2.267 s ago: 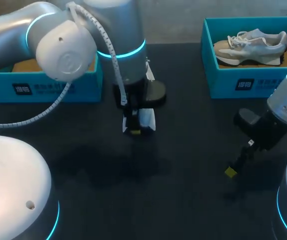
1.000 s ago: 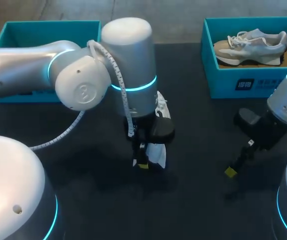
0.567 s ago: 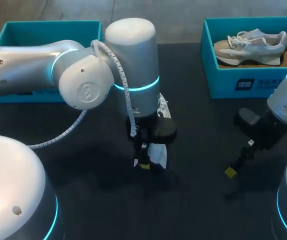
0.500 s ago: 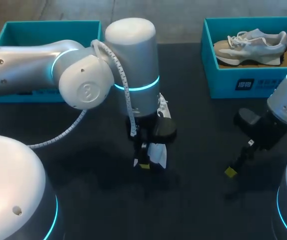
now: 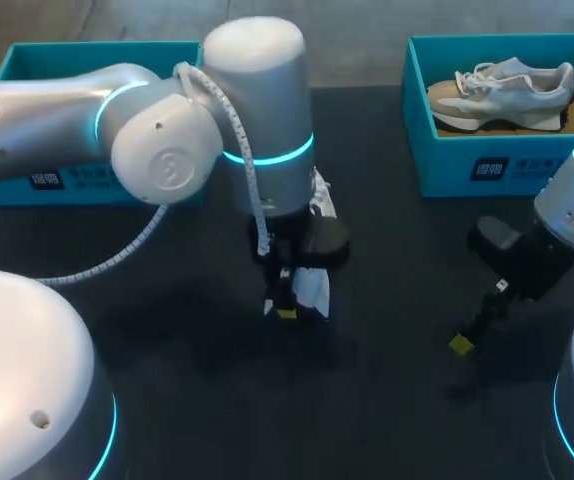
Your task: Take the shoe out of the shoebox, open the shoe tongue, remove and reinsert the insole, then place the shoe into the shoebox
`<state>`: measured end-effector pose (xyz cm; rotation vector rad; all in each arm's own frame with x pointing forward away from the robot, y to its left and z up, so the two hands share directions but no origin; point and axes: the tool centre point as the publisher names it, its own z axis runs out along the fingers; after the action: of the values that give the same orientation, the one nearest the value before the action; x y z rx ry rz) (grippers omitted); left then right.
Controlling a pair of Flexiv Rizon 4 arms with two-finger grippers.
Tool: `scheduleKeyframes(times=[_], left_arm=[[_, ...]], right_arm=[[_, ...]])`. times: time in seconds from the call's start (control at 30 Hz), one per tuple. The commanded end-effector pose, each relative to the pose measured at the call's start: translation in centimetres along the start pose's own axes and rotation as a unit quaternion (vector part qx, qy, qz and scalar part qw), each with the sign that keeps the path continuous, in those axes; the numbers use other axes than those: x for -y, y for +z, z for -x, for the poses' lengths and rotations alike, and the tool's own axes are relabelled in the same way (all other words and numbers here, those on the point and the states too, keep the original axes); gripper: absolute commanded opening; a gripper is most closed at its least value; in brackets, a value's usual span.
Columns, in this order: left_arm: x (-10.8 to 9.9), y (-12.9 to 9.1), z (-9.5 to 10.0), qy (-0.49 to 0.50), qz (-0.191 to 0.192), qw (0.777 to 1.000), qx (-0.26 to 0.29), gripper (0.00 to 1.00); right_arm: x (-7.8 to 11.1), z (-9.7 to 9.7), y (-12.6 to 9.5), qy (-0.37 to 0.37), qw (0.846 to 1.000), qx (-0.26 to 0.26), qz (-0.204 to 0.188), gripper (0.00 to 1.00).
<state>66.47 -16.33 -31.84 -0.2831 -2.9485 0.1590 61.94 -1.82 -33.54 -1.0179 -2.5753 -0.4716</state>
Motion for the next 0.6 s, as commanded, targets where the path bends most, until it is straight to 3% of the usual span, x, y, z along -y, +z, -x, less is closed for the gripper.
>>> scheduleKeyframes(times=[0.03, 0.6], left_arm=[[-1.1, -2.4, 0.0, 0.000, -0.003, 1.000, 0.007, 0.00], [-3.9, -8.5, 3.5, -0.009, -0.008, 1.000, 0.018, 0.00]], right_arm=[[0.0, -0.1, 0.1, 0.001, 1.000, 0.002, -0.001, 1.00], [0.0, -0.1, 0.1, 0.001, 1.000, 0.002, -0.001, 1.00]])
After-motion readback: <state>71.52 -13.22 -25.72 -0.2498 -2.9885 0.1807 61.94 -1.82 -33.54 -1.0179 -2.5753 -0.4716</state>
